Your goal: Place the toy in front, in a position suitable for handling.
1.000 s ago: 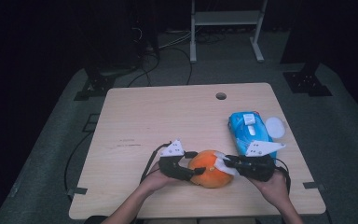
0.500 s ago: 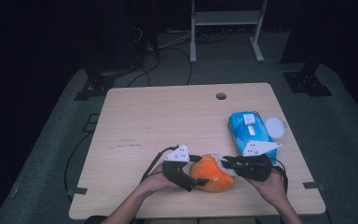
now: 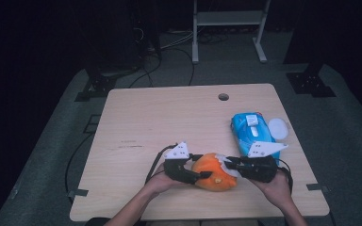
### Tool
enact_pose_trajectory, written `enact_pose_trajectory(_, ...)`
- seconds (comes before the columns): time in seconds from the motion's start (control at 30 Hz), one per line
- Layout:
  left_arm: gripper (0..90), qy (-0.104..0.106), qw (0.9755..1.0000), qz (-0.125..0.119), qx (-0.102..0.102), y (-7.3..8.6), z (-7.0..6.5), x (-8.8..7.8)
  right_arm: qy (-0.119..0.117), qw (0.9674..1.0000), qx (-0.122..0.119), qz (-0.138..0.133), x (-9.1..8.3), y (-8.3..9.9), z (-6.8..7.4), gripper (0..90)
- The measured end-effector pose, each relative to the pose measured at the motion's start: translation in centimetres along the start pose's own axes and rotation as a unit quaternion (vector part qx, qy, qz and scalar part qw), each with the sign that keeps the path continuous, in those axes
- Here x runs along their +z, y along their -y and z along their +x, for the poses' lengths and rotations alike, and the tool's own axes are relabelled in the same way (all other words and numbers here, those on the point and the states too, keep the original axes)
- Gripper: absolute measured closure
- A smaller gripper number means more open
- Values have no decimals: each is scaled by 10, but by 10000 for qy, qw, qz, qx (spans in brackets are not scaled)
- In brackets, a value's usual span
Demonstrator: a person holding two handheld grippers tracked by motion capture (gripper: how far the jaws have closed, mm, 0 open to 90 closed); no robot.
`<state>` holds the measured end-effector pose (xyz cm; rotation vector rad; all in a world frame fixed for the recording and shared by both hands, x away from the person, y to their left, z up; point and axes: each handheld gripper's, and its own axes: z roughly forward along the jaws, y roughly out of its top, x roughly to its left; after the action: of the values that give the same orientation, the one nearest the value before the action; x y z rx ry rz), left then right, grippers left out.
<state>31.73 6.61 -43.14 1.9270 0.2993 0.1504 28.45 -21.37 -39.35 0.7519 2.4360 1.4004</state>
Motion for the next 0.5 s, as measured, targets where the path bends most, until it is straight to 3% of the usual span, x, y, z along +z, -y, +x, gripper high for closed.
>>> enact_pose_trajectory(0.07,350,-234,9991,-130,320,-8,-4,-3,145,9997,6,-179,-4,-3,0,781)
enact_pose_trajectory(0.17,314,-335,9984,-68,453,-5,-2,-1,268,9992,60,-291,-3,-4,1,781)
enact_pose_trajectory(0.23,241,-216,9992,222,236,2,2,4,217,9996,84,-182,6,-2,1,781)
enact_pose_trajectory(0.33,166,-56,9996,292,-7,8,9,2,133,9999,68,-55,20,4,4,780)
enact_pose_trajectory(0.5,232,-39,9992,381,-72,13,16,-4,180,9998,77,-17,21,4,-1,775)
